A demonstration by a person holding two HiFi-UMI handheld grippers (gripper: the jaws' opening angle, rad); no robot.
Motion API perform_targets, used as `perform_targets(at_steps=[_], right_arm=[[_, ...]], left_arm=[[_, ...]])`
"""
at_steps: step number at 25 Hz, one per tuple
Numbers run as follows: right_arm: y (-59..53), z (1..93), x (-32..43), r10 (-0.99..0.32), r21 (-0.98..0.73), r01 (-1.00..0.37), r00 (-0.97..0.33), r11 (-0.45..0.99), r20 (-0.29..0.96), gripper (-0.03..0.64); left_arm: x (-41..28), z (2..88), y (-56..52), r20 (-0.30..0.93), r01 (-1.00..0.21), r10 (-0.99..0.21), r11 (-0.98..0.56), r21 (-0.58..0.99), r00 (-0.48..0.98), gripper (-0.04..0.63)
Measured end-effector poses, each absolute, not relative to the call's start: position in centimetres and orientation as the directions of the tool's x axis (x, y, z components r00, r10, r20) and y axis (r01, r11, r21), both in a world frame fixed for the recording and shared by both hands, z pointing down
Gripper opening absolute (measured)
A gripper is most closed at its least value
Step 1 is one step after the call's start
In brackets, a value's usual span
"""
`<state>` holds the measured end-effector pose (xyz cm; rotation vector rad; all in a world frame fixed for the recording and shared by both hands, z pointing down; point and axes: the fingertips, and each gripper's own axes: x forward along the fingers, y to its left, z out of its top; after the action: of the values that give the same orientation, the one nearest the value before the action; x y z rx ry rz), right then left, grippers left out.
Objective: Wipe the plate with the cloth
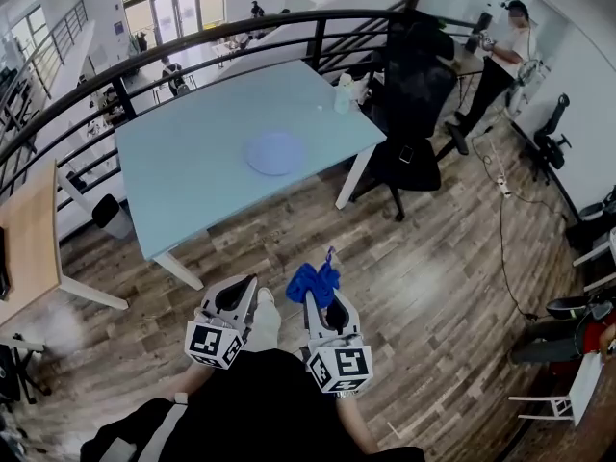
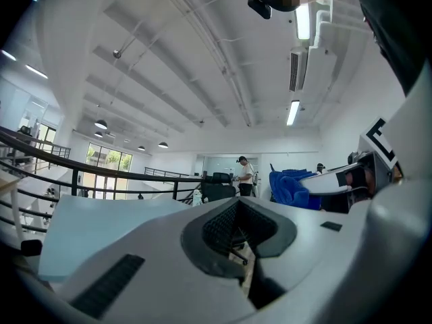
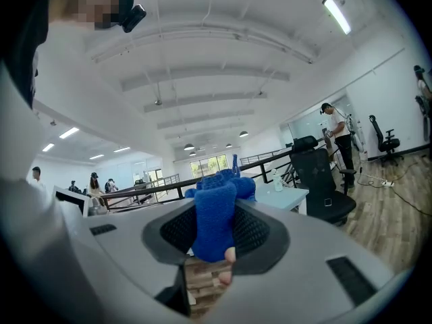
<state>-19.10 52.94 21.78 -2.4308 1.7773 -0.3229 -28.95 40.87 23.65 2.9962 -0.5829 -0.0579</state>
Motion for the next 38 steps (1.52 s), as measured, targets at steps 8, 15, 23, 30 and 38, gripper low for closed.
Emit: perform_targets(at_steps=[8,15,23,30,38], right_arm=[[47.9,22.3,-15.4,-0.961,-0.238,-0.933,0.244,-0.269,0.13,0.118],[43.4,21.2,-11.8,-0.96,-0.236,-0.933,0.244,-0.271,0.138,0.118],[38.5,20.7,-9.0,-0.958,-0.22,-0.937,0.241,-0.271,0.153,0.118],[34.2,20.9,-6.5,-0.956,-0.224,-0.933,0.25,-0.281,0.154,0.118],[29.1,21.0,-3.6,-0.96,-0.227,-0.936,0.243,-0.27,0.138,0.118]], left_arm=[[-24.4,23.4,36.4,-0.015,-0.386,-0.389,-0.917,0.101,0.921,0.0],[-20.6,22.9,31.9,-0.006,-0.382,-0.385,-0.917,0.111,0.923,0.0],[-17.7,22.2,27.0,-0.013,-0.384,-0.388,-0.916,0.12,0.921,0.0],[-15.3,22.5,22.3,-0.012,-0.388,-0.392,-0.914,0.123,0.92,0.0],[-12.5,22.4,17.7,-0.021,-0.384,-0.388,-0.918,0.096,0.921,0.0]])
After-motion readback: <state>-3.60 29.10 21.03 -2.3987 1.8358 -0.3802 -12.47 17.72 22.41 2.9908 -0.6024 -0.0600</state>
